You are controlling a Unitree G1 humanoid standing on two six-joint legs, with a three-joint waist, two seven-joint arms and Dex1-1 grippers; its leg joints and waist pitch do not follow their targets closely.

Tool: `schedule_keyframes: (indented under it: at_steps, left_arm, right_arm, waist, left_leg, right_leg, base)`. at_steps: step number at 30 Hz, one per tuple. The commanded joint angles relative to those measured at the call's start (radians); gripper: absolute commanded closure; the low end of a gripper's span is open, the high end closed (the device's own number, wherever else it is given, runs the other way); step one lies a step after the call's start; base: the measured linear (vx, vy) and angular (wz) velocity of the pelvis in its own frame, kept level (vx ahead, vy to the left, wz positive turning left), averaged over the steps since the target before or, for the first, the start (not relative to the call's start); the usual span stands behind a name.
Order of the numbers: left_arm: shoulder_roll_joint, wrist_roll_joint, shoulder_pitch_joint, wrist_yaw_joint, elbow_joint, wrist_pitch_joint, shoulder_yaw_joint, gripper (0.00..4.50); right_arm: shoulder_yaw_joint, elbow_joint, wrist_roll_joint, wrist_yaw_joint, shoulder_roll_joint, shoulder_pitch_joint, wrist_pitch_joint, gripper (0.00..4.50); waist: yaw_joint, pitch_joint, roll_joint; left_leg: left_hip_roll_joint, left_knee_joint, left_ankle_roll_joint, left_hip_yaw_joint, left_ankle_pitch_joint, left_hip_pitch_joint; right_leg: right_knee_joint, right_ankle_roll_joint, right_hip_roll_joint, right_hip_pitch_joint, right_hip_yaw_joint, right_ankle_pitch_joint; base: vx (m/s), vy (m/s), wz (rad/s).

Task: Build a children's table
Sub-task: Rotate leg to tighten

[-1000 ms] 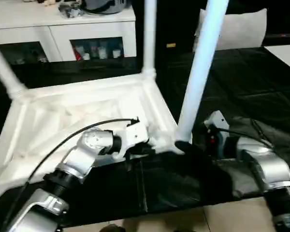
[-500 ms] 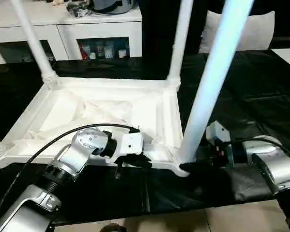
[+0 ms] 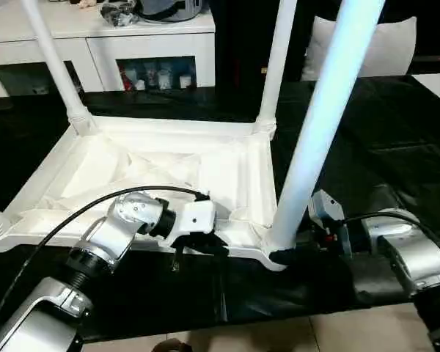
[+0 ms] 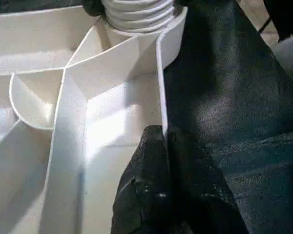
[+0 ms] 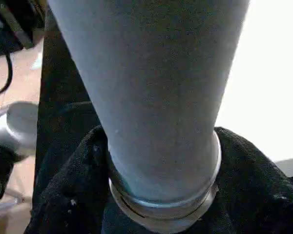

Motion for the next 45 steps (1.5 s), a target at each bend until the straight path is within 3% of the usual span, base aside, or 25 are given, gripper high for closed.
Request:
schedule_keyframes:
  at_steps: [1, 3, 4, 6, 7, 8, 9, 12, 14, 15, 16, 18, 22, 27, 28, 36, 43, 45]
  left_arm:
    - [-0.036, -0.011, 0.007, 0.036, -0.037, 0.051, 0.001, 4.5]
    - [-0.06, -0.011, 0.008, 0.088, -0.044, 0.098, 0.016, 4.5]
    - [-0.11, -0.014, 0.007, 0.184, -0.058, 0.196, 0.043, 4.5]
    - [-0.151, -0.01, 0.005, 0.256, -0.065, 0.264, 0.056, 4.5]
    - [-0.167, -0.007, 0.004, 0.283, -0.066, 0.287, 0.059, 4.5]
    - [-0.182, 0.0, 0.003, 0.309, -0.065, 0.306, 0.061, 4.5]
    - [-0.197, 0.006, 0.0, 0.331, -0.064, 0.32, 0.063, 4.5]
    - [-0.255, 0.026, -0.014, 0.426, -0.041, 0.353, 0.077, 4.5]
    - [-0.305, 0.047, -0.03, 0.509, -0.024, 0.377, 0.094, 4.5]
    - [-0.305, 0.047, -0.03, 0.509, -0.024, 0.377, 0.094, 4.5]
    - [-0.309, 0.051, -0.031, 0.515, -0.026, 0.382, 0.096, 4.5]
    - [-0.3, 0.067, -0.039, 0.523, -0.019, 0.376, 0.087, 4.5]
    - [-0.259, 0.094, -0.041, 0.516, -0.009, 0.327, 0.071, 4.5]
    - [-0.205, 0.11, -0.041, 0.466, 0.018, 0.27, 0.067, 4.5]
    - [-0.188, 0.105, -0.038, 0.437, 0.024, 0.25, 0.066, 4.5]
    - [-0.097, 0.074, -0.021, 0.252, 0.031, 0.1, 0.021, 4.5]
    - [-0.021, 0.088, -0.038, 0.095, 0.066, -0.023, -0.027, 4.5]
    - [-0.009, 0.087, -0.045, 0.055, 0.074, -0.056, -0.039, 4.5]
  right_arm:
    - [-0.02, 0.067, 0.003, -0.078, 0.037, -0.039, 0.014, 1.76]
    - [-0.032, 0.135, -0.015, -0.141, 0.06, -0.065, 0.013, 1.78]
    - [-0.067, 0.217, -0.039, -0.304, 0.122, -0.101, 0.036, 1.78]
    - [-0.093, 0.237, -0.046, -0.426, 0.173, -0.117, 0.072, 1.78]
    - [-0.102, 0.233, -0.047, -0.474, 0.194, -0.121, 0.093, 1.78]
    - [-0.107, 0.229, -0.048, -0.512, 0.213, -0.125, 0.109, 1.78]
    - [-0.111, 0.229, -0.052, -0.546, 0.228, -0.13, 0.12, 1.79]
    - [-0.129, 0.254, -0.077, -0.699, 0.291, -0.156, 0.144, 1.79]
    - [-0.144, 0.295, -0.097, -0.791, 0.338, -0.182, 0.126, 1.79]
    - [-0.144, 0.295, -0.097, -0.791, 0.338, -0.182, 0.126, 1.79]
    - [-0.146, 0.299, -0.095, -0.789, 0.342, -0.185, 0.122, 1.24]
    - [-0.172, 0.272, -0.07, -0.783, 0.344, -0.185, 0.122, 1.07]
    - [-0.177, 0.202, -0.049, -0.742, 0.323, -0.165, 0.142, 0.67]
    - [-0.154, 0.144, -0.045, -0.635, 0.259, -0.127, 0.126, 0.23]
    - [-0.15, 0.142, -0.047, -0.598, 0.232, -0.12, 0.113, 0.14]
    - [-0.125, 0.12, -0.038, -0.365, 0.088, -0.101, 0.044, 0.06]
    - [-0.056, 0.093, -0.058, -0.149, -0.019, -0.09, -0.071, 0.06]
    - [-0.031, 0.089, -0.066, -0.089, -0.036, -0.087, -0.086, 0.06]
  waist:
    - [-0.007, -0.066, -0.011]
    - [-0.011, -0.063, -0.013]
    - [-0.026, -0.058, -0.01]
    - [-0.038, -0.056, -0.011]
    - [-0.05, -0.054, -0.012]
    - [-0.064, -0.055, -0.01]
    - [-0.067, -0.058, -0.013]
    - [-0.081, -0.059, -0.012]
    - [-0.088, -0.058, -0.015]
    - [-0.086, -0.058, -0.015]
    - [-0.086, -0.057, -0.015]
    - [-0.085, -0.057, -0.012]
    - [-0.075, -0.064, -0.012]
    - [-0.062, -0.067, -0.013]
    - [-0.053, -0.069, -0.012]
    - [-0.035, -0.07, -0.006]
    - [-0.018, -0.066, -0.011]
    - [-0.018, -0.066, -0.011]
  left_leg:
    - [0.056, -0.067, 0.05, -0.019, -0.258, 0.019]
    - [0.054, -0.068, 0.039, -0.021, -0.281, 0.019]
    - [0.053, -0.071, 0.015, -0.024, -0.322, 0.024]
    - [0.049, -0.07, -0.007, -0.029, -0.347, 0.026]
    - [0.047, -0.073, -0.015, -0.034, -0.363, 0.02]
    - [0.047, -0.074, -0.015, -0.036, -0.384, 0.019]
    - [0.047, -0.074, -0.012, -0.038, -0.386, 0.019]
    - [0.045, -0.071, 0.005, -0.032, -0.38, 0.019]
    - [0.04, -0.065, 0.006, -0.03, -0.394, 0.025]
    - [0.039, -0.064, 0.009, -0.031, -0.394, 0.026]
    - [0.039, -0.064, 0.012, -0.03, -0.392, 0.024]
    - [0.042, -0.068, 0.017, -0.032, -0.398, 0.024]
    - [0.046, -0.071, 0.029, -0.029, -0.36, 0.018]
    - [0.047, -0.067, 0.054, -0.023, -0.291, 0.013]
    - [0.047, -0.065, 0.063, -0.021, -0.267, 0.015]
    - [0.052, -0.064, 0.079, -0.019, -0.222, 0.014]
    - [0.057, -0.068, 0.06, -0.019, -0.278, 0.022]
    - [0.057, -0.069, 0.06, -0.02, -0.279, 0.019]
  right_leg:
    - [-0.073, -0.235, -0.059, 0.044, 0.041, -0.277]
    - [-0.079, -0.221, -0.059, 0.045, 0.039, -0.335]
    - [-0.083, -0.217, -0.06, 0.037, 0.038, -0.39]
    - [-0.088, -0.2, -0.059, 0.038, 0.033, -0.446]
    - [-0.09, -0.177, -0.058, 0.04, 0.03, -0.484]
    - [-0.094, -0.161, -0.058, 0.039, 0.03, -0.496]
    - [-0.095, -0.158, -0.057, 0.042, 0.028, -0.491]
    - [-0.098, -0.174, -0.055, 0.035, 0.032, -0.444]
    - [-0.11, -0.156, -0.056, 0.027, 0.027, -0.504]
    - [-0.111, -0.151, -0.058, 0.028, 0.027, -0.519]
    - [-0.114, -0.144, -0.058, 0.029, 0.026, -0.527]
    - [-0.114, -0.134, -0.055, 0.028, 0.027, -0.523]
    - [-0.1, -0.172, -0.054, 0.033, 0.035, -0.383]
    - [-0.089, -0.199, -0.057, 0.041, 0.039, -0.294]
    - [-0.089, -0.2, -0.058, 0.042, 0.038, -0.286]
    - [-0.075, -0.234, -0.055, 0.046, 0.037, -0.193]
    - [-0.083, -0.218, -0.058, 0.041, 0.039, -0.286]
    - [-0.081, -0.219, -0.058, 0.043, 0.039, -0.287]
  base:
    - [0.0, 0.0, 0.0]
    - [0.0, 0.0, 0.0]
    - [0.0, 0.0, 0.0]
    - [-0.026, 0.009, -0.04]
    - [-0.052, 0.017, -0.08]
    - [0.0, 0.0, 0.0]
    - [0.0, 0.0, 0.0]
    - [0.0, 0.0, 0.0]
    - [0.0, 0.0, 0.0]
    - [0.0, 0.0, 0.0]
    - [0.0, 0.0, 0.0]
    - [0.0, 0.0, 0.0]
    - [0.0, 0.0, 0.0]
    - [0.0, 0.0, 0.0]
    - [0.0, 0.0, 0.0]
    - [0.0, 0.0, 0.0]
    - [0.0, 0.0, 0.0]
    - [0.0, 0.0, 0.0]
